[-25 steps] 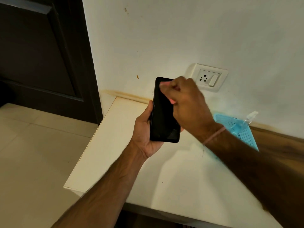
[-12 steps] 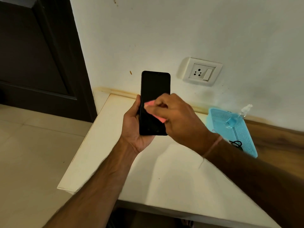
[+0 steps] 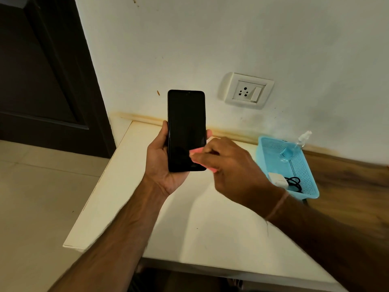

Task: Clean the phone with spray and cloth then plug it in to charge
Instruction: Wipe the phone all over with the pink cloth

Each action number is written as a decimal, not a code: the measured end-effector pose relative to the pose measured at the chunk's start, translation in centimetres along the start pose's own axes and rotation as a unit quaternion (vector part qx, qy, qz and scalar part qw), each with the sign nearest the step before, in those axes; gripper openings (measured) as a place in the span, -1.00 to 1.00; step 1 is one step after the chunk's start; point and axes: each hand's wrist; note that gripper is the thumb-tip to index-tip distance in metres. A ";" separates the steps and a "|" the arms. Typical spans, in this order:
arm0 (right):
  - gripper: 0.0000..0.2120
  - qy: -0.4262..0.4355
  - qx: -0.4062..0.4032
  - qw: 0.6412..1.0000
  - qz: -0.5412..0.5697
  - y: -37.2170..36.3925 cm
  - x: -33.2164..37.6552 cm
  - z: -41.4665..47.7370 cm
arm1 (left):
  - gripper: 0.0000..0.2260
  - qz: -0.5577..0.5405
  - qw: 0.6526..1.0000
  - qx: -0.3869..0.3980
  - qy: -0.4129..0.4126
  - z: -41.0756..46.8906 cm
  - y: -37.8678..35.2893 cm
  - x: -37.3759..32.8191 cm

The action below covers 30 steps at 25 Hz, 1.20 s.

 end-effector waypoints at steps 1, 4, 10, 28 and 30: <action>-0.61 -0.026 -0.027 0.999 -0.002 0.3 -0.7 -0.2 | -0.43 0.004 1.000 -0.002 -0.003 0.1 -0.1 0.2; -0.64 -0.137 -0.099 0.986 0.003 0.2 -0.5 0.8 | -0.49 -0.004 1.000 -0.006 -0.015 0.2 -0.3 0.6; -0.62 -0.054 -0.032 0.998 0.009 0.0 0.7 -1.6 | -0.46 -0.003 1.000 0.006 -0.014 0.0 -0.2 0.1; -0.55 -0.017 -0.107 0.993 -0.041 -6.4 4.1 -4.0 | -0.44 -0.028 0.999 0.008 0.022 0.0 -0.1 0.7; -0.64 -0.039 -0.146 0.986 -0.069 -5.4 2.2 -3.7 | -0.46 -0.053 0.998 0.008 0.016 0.2 -0.4 1.1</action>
Point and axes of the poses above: each hand's wrist, its own z-axis towards the middle knuckle, its own y-axis out of the back of the hand, x = y × z, and after that the axes turned 6 degrees about y, right-handed
